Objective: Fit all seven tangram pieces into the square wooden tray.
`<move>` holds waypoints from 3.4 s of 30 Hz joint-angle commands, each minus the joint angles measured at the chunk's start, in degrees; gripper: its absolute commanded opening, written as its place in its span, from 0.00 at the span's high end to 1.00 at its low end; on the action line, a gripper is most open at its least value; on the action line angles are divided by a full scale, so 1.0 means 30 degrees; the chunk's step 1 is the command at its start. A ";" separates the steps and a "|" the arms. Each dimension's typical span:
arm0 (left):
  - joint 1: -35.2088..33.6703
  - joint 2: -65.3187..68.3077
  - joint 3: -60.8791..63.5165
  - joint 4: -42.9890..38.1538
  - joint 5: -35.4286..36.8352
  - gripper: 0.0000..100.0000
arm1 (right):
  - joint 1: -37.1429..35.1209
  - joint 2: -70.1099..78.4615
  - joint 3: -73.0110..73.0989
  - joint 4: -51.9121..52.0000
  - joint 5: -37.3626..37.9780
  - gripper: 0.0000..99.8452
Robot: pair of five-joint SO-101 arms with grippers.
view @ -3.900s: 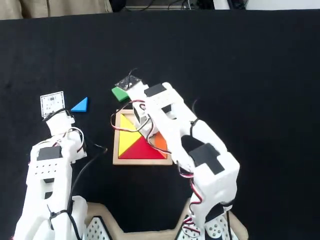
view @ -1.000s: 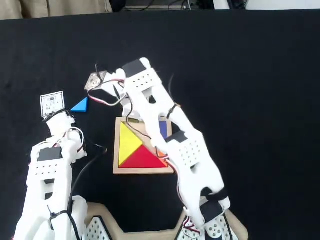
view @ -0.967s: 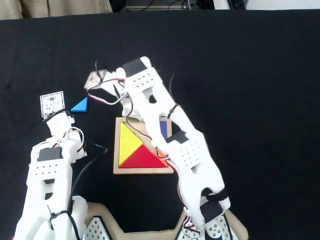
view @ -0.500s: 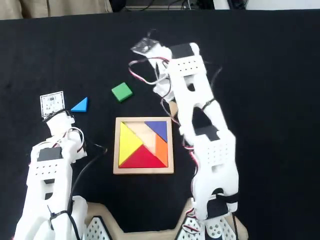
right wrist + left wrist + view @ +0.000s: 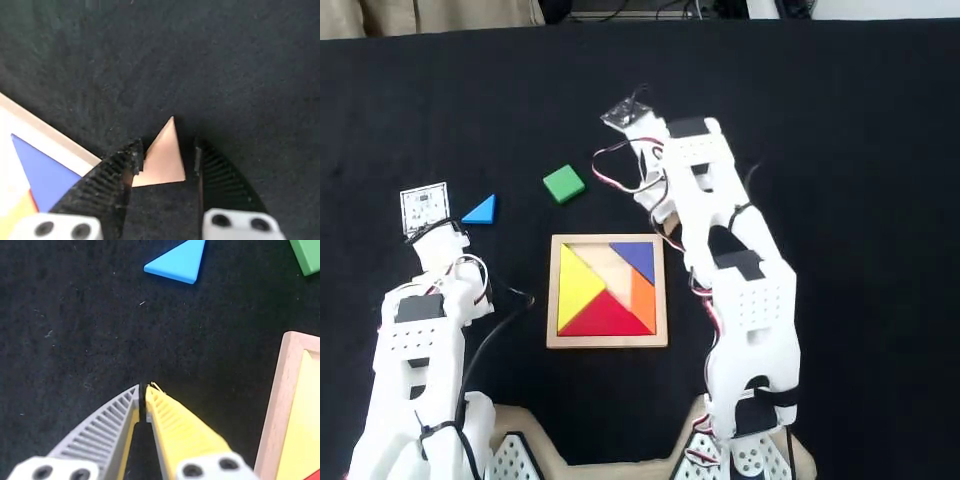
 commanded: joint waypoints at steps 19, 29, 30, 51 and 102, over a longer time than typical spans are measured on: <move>0.0278 -0.0381 -0.0132 -0.0176 0.0029 0.97 | 0.1612 -0.0659 0.1158 0.0029 0.0000 0.83; 0.0278 -0.0381 -0.0132 -0.0176 0.0029 0.97 | 0.4454 -0.1714 0.1919 0.3106 0.1612 0.83; 0.0278 -0.0381 -0.0132 -0.0176 0.0029 0.97 | 0.4571 -0.2242 0.2300 0.3165 0.1846 0.83; 0.0718 -0.0381 0.0073 -0.0293 0.0000 0.97 | 0.5890 -1.7392 1.7538 -0.5333 0.6388 0.93; 0.0864 -0.0293 0.0073 -0.0293 0.0000 0.97 | 0.7062 -1.1150 1.5927 -0.5158 1.2220 0.96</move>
